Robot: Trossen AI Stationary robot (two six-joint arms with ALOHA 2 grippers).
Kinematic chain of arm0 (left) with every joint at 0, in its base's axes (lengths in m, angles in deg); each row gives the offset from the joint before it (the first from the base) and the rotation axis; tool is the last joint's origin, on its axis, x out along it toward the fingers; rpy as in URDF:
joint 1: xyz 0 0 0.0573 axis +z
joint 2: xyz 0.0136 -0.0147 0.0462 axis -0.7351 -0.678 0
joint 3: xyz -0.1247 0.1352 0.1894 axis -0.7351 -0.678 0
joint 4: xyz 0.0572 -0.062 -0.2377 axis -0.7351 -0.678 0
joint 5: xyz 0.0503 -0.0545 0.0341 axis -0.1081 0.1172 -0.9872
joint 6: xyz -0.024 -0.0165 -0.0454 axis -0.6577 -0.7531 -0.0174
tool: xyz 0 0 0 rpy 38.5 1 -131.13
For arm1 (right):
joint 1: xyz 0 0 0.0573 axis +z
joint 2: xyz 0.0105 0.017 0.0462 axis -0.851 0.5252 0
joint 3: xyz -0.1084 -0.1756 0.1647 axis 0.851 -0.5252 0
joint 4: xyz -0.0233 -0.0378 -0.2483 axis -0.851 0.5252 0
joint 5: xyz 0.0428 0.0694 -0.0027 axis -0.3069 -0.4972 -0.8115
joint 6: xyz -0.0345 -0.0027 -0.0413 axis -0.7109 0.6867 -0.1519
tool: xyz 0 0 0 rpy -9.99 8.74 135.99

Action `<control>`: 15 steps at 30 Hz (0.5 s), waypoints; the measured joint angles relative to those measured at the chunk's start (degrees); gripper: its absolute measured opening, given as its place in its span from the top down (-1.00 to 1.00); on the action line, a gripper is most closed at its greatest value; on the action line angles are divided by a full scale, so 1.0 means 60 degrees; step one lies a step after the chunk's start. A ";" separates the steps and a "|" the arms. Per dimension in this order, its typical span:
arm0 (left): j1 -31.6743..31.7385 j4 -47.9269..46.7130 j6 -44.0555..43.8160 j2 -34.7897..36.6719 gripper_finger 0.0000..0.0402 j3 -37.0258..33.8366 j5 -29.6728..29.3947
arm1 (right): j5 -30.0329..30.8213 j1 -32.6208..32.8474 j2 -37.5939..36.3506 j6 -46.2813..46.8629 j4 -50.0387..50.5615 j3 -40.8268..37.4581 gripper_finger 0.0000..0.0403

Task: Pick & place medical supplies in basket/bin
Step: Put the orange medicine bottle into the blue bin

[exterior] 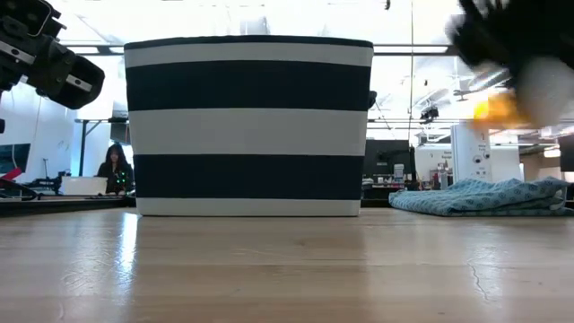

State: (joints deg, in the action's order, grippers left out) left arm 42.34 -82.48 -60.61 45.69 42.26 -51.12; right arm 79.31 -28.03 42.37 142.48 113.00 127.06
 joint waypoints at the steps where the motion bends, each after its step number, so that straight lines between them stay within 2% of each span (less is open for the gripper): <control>1: 0.0001 0.0000 0.0000 -0.0001 0.01 0.0000 0.0003 | 0.0628 -0.0100 -0.0111 -0.0322 -0.0257 0.0413 0.28; 6: 0.0018 -0.0003 0.0000 0.0000 0.01 0.0002 0.0003 | 0.4064 -0.0700 -0.0816 -0.2567 -0.0441 0.2926 0.28; 8: 0.0018 -0.0001 0.0000 -0.0001 0.01 0.0000 0.0004 | 0.4946 -0.1322 -0.0904 -0.3815 -0.0318 0.3860 0.28; 11: 0.0018 0.0000 0.0003 0.0000 0.01 0.0000 0.0000 | 0.4896 -0.2845 -0.0642 -0.6031 -0.0279 0.5014 0.28; 15: 0.0018 -0.0003 0.0000 0.0000 0.01 0.0000 0.0001 | 0.3047 -0.5238 0.0475 -0.7991 -0.0057 0.6124 0.24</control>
State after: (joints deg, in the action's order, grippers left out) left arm 42.45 -82.50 -60.61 45.69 42.26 -51.11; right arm 97.59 -59.46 45.22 94.53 112.66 163.81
